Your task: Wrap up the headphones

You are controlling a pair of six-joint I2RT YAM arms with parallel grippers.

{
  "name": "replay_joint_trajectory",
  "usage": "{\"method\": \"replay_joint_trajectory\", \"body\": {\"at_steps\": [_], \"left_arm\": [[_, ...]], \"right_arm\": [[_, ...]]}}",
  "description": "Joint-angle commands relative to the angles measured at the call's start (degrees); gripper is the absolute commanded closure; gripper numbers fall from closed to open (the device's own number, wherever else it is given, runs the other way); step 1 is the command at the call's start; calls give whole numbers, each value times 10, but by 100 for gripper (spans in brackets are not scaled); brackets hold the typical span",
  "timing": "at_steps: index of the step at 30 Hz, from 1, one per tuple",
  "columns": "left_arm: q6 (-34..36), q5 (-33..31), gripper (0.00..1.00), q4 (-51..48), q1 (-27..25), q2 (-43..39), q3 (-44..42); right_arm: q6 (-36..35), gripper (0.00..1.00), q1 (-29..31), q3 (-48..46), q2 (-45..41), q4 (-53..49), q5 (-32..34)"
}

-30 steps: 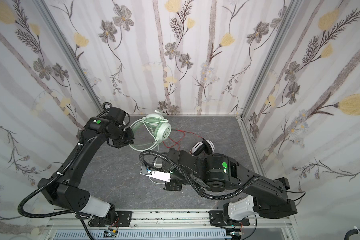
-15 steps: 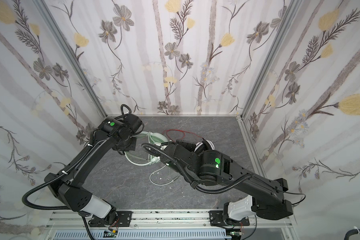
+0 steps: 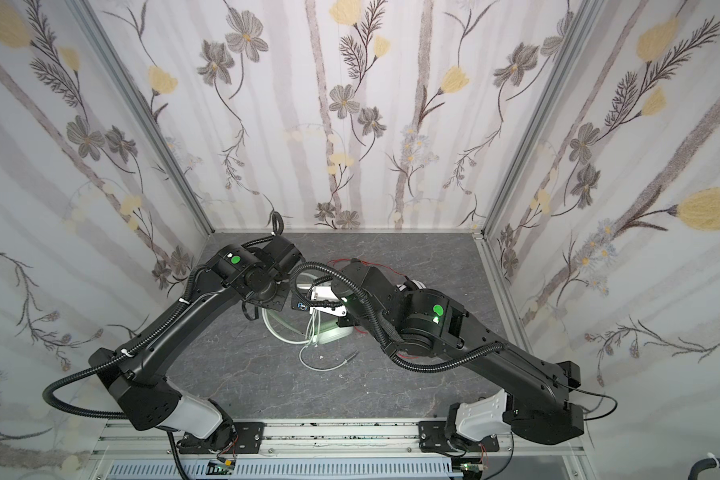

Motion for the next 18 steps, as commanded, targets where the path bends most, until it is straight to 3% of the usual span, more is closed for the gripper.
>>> {"method": "replay_joint_trajectory", "body": {"at_steps": [1,5,11,18], "left_arm": [[6,26,100,27,-6,-3,6],[6,46,100,37,-7,-5,9],[8,79,100,57,-9,-36,7],[29,149,100,80,-11,-83,-12]], "right_arm": [[16,100,-11,6,7,42,-148],[18,100,-19,1,17,35,-200],[85,100,-103,1,33,53,-282],[115,100,-159,-9,41,80,-301]]}}
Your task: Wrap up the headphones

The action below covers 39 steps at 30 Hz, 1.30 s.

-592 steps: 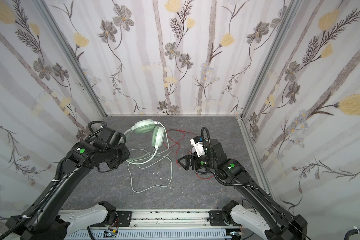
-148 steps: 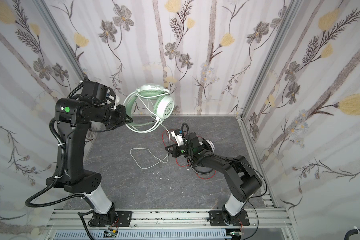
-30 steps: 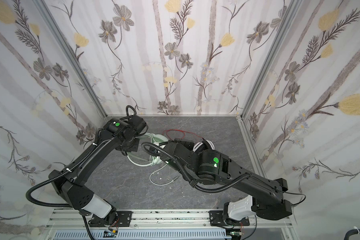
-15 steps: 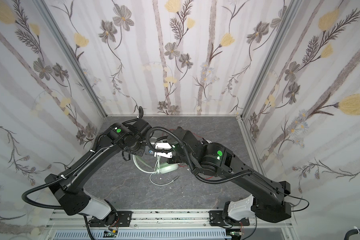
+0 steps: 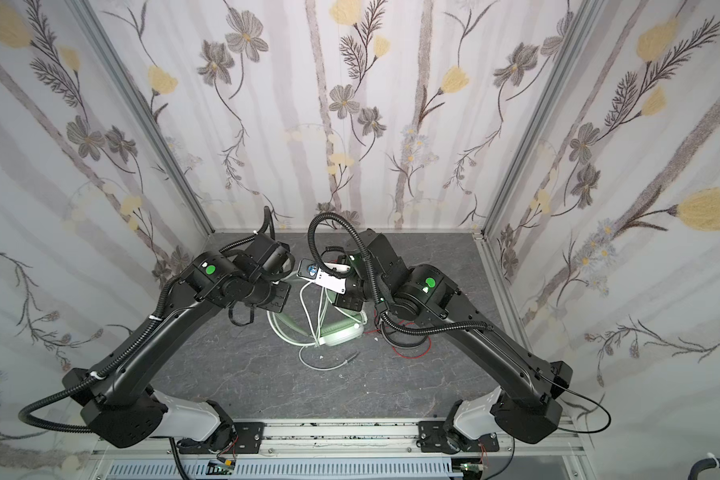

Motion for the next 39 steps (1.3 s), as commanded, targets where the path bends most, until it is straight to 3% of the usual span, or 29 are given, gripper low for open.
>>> {"method": "replay_joint_trajectory", "body": {"at_steps": [1,7,14,19,22,27,31,36,39], "left_arm": [[18,68,100,32,-4,-21,-10],[35,93,100,22,-14,-68,-35],[31,124,100,35,-14,-102,-24],[23,142,100,28,-7,-99,14],[9,138,100,21,14,-95,33],[-38,130,100,-7,68,-63,98],[-84,141,100,-30,115,-34,168],[-105,121,100,-65,125,5,260],[-108,118,100,-78,127,23,295]], "right_arm": [[23,100,-18,-1,3,40,-36],[45,100,-64,-2,4,64,-67],[80,93,-113,-53,30,94,-157],[155,66,-173,-114,26,123,-324],[239,63,-223,-186,12,174,-418],[367,54,-278,-375,-78,345,-515],[444,53,-284,-480,-136,456,-521],[598,56,-281,-587,-158,623,-481],[615,56,-259,-610,-141,647,-443]]}}
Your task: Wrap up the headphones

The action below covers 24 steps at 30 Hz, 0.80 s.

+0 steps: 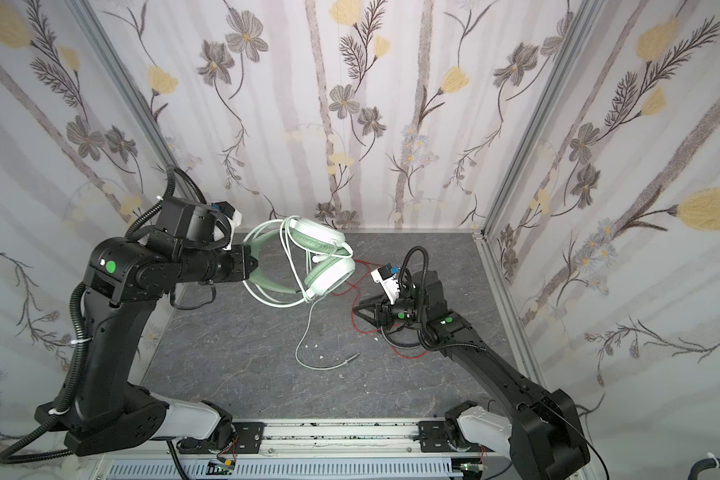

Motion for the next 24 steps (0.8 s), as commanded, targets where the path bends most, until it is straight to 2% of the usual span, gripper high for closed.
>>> {"method": "replay_joint_trajectory", "body": {"at_steps": [1,8,15,20,24], "left_arm": [[-27,0,100,-10,3,14,30],[-28,0,100,-17,8,28,51],[-20,-14,100,-24,14,27,52],[-19,-10,100,-21,16,19,43],[-19,-13,100,-22,16,13,34]], "right_arm": [[57,56,24,-9,23,117,32],[83,53,72,36,139,198,53],[166,50,110,80,297,327,118],[177,50,129,105,350,357,168],[217,50,135,111,390,412,168]]}}
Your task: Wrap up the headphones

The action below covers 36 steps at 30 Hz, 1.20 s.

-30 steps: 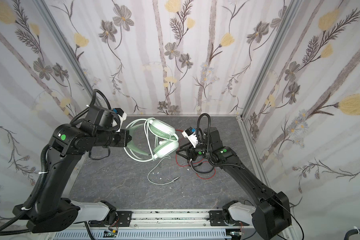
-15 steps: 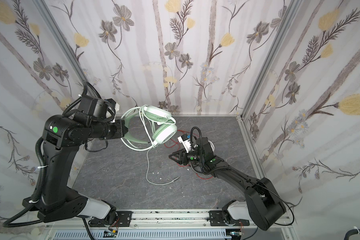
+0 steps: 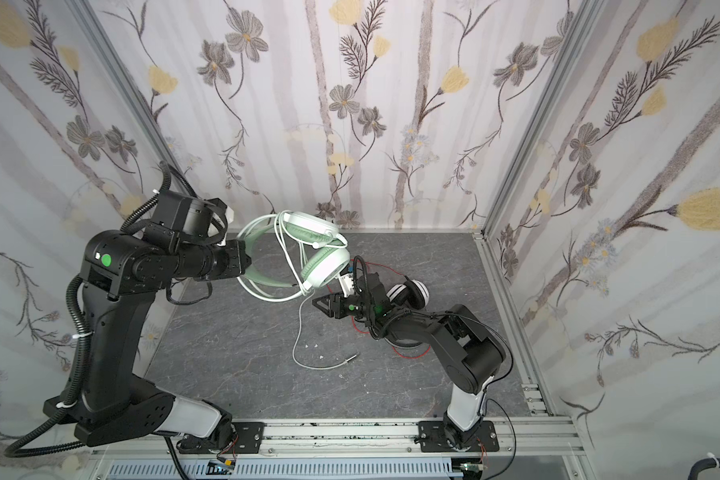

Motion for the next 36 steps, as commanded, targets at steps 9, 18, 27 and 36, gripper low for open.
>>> {"method": "replay_joint_trajectory", "body": {"at_steps": [9,18,27,36], "left_arm": [[-9,11,100,21,1,-9,-4],[-10,13,100,19,2,-12,-6],[-17,24,100,16,2,-13,-10],[-36,25,100,13,7,-6,-9]], "right_arm": [[54,51,25,40,92,128,65],[71,51,36,75,154,139,84],[91,52,37,111,197,171,104],[95,96,35,83,190,209,67]]}}
